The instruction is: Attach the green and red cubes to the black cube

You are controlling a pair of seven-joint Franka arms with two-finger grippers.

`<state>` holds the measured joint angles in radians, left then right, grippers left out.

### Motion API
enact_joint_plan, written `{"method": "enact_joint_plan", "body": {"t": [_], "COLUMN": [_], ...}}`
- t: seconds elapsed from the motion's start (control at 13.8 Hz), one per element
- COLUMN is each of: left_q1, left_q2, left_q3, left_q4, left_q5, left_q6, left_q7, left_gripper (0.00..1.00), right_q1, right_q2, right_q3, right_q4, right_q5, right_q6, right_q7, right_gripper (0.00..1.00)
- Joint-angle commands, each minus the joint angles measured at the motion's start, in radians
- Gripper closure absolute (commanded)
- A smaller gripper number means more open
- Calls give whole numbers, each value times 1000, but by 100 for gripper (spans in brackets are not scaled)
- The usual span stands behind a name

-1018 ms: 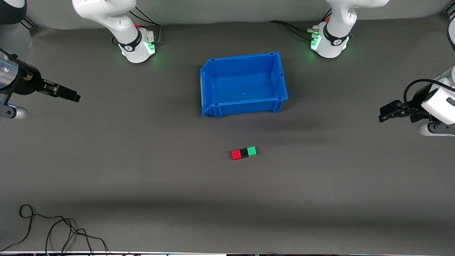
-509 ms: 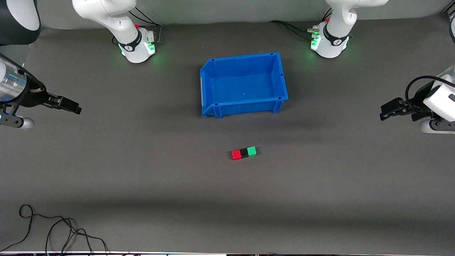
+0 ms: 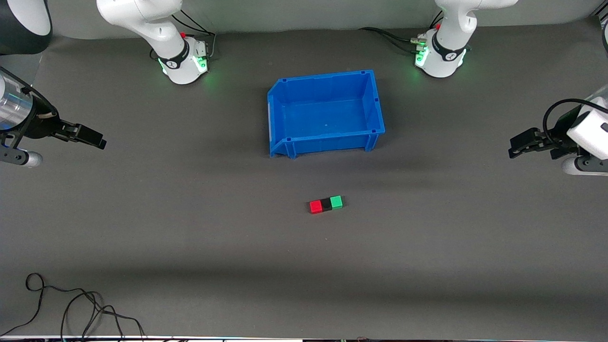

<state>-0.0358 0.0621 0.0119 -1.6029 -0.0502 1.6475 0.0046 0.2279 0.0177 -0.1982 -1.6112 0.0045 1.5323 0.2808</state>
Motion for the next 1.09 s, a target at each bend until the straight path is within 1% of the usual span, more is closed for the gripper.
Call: {"method": "enact_joint_plan", "body": {"t": [0.0, 0.07, 0.22, 0.29, 0.51, 0.65, 0.8, 1.02], "left_q1": [10, 5, 4, 4, 4, -1, -1, -1], "left_q2": [-42, -42, -42, -41, -41, -42, -42, -41], "left_q3": [-16, -18, -18, -18, -20, -20, -18, -18], "left_q4": [-34, -34, -34, -31, -31, -31, -29, -29], "left_q5": [32, 48, 58, 58, 72, 75, 75, 75], "left_q6": [-17, -29, -41, -41, -46, -48, -48, -48], "left_q7": [17, 18, 18, 17, 17, 17, 18, 17], "left_gripper": [0, 0, 0, 0, 0, 0, 0, 0], "right_q1": [5, -30, -126, -142, -140, -140, -142, -137], "right_q2": [-24, -15, -12, -10, -2, -22, -25, -10], "right_q3": [-1, 15, 110, 126, 126, 134, 161, 161], "right_q4": [-32, -24, -19, -13, 16, -6, -19, -16], "right_q5": [-20, -18, -20, -21, -32, -34, -35, -35], "right_q6": [34, 37, 43, 45, 42, 42, 49, 60], "right_q7": [-20, -22, -63, -71, -71, -71, -69, -71], "right_gripper": [1, 1, 1, 1, 1, 1, 1, 1]}}
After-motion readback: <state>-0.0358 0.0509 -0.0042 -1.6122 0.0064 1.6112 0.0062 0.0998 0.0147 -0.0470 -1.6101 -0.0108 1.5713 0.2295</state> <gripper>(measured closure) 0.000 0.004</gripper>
